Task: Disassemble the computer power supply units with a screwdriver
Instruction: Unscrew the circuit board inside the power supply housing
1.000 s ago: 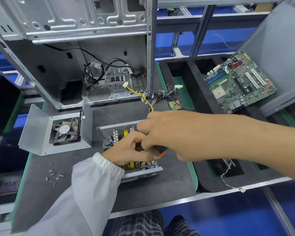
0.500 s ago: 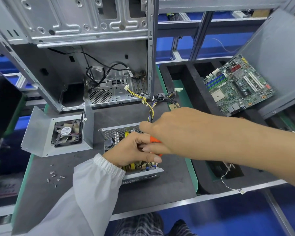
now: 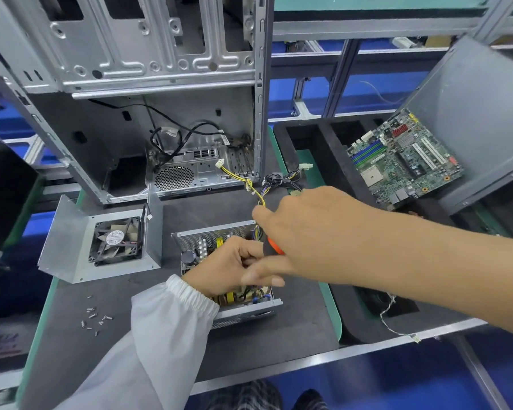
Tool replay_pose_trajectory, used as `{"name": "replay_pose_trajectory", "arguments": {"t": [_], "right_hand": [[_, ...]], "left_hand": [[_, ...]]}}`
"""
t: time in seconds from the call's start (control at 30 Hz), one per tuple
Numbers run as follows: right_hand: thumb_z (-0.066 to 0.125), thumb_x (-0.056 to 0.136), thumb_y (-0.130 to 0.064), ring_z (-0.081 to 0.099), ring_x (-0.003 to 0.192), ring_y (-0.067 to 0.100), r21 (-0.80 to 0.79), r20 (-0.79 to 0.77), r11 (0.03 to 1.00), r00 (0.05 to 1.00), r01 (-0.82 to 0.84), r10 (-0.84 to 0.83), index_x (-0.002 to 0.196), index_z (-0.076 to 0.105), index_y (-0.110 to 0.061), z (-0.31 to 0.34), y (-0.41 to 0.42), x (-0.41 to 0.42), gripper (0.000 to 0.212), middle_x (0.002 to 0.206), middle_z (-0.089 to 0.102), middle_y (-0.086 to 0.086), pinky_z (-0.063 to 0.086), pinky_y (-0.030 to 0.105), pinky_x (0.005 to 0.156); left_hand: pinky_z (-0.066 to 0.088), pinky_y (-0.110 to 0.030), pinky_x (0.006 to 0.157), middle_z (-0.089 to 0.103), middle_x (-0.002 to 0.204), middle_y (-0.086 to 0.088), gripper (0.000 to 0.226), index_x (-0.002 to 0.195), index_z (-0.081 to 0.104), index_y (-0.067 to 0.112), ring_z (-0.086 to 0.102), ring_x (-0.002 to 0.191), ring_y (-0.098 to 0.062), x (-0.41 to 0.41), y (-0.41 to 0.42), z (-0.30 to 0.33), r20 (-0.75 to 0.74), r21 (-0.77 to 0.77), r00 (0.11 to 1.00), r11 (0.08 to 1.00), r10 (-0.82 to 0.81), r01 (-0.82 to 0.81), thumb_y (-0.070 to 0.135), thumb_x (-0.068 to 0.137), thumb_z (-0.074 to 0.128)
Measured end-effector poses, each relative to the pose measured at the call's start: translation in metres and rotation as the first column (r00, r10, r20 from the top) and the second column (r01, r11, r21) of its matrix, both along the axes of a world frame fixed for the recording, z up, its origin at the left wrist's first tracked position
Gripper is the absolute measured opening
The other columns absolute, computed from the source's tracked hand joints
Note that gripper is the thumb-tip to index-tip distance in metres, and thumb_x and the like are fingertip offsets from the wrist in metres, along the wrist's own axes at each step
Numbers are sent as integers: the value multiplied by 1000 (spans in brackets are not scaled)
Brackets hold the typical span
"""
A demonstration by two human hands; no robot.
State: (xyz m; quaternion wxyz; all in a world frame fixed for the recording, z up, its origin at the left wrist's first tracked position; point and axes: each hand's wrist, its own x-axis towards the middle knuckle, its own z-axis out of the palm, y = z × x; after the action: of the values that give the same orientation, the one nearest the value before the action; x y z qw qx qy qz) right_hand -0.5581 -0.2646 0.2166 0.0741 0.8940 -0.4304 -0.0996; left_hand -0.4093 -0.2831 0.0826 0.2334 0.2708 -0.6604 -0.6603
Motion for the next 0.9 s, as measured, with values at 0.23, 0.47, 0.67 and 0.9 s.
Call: {"name": "replay_pose_trajectory", "arguments": {"t": [0.23, 0.47, 0.67, 0.9], "right_hand": [[26, 99, -52, 39, 62, 29, 56, 20, 998, 999, -28, 27, 96, 33, -18, -8, 3, -7, 35, 63, 29, -1, 22, 30, 45], [54, 86, -8, 34, 88, 15, 296, -47, 941, 982, -163, 185, 115, 42, -28, -1, 2, -7, 37, 113, 32, -3, 49, 38, 67], [53, 88, -57, 43, 65, 23, 199, 18, 980, 1000, -5, 1, 101, 41, -22, 6, 9, -4, 40, 79, 34, -1, 37, 33, 50], [31, 101, -45, 54, 76, 28, 46, -70, 999, 997, -26, 29, 96, 37, -20, -4, 8, -6, 26, 73, 40, 4, 22, 30, 45]], "left_hand": [[25, -36, 64, 37, 58, -25, 7, 82, 77, 18, 27, 56, -41, 0, -6, -5, -31, -13, 999, 999, -30, 30, 21, 77, 80], [44, -30, 72, 57, 62, -20, 13, 70, 70, 10, 52, 67, -22, 3, -6, -10, -9, -32, 999, 999, 36, -37, 11, 73, 82], [36, -23, 58, 57, 61, 0, 24, 70, 74, 25, 41, 67, -23, -3, -2, 0, 1, -19, 1000, 1000, 14, -14, 2, 75, 78], [21, -24, 53, 30, 53, 4, 19, 73, 73, 23, 19, 55, -18, -4, -6, -7, -1, -46, 1000, 998, -31, 31, 7, 83, 74]]}}
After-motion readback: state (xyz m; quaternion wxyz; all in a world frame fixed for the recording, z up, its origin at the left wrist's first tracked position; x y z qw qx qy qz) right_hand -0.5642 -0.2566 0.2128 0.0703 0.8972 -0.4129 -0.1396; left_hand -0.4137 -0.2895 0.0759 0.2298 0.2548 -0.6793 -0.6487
